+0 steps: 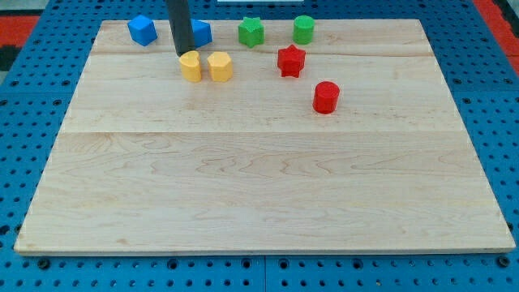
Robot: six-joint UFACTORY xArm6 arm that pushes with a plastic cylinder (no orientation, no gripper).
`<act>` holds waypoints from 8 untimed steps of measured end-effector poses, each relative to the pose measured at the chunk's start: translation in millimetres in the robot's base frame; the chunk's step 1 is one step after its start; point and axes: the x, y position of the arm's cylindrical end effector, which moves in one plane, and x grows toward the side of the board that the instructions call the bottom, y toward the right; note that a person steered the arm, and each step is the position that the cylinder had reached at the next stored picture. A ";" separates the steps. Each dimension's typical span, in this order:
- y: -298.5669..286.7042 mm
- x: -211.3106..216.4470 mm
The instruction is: Place the red star slightly downwards
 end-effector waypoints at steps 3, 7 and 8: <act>82.9 -17.3; 202.3 0.7; 172.1 6.5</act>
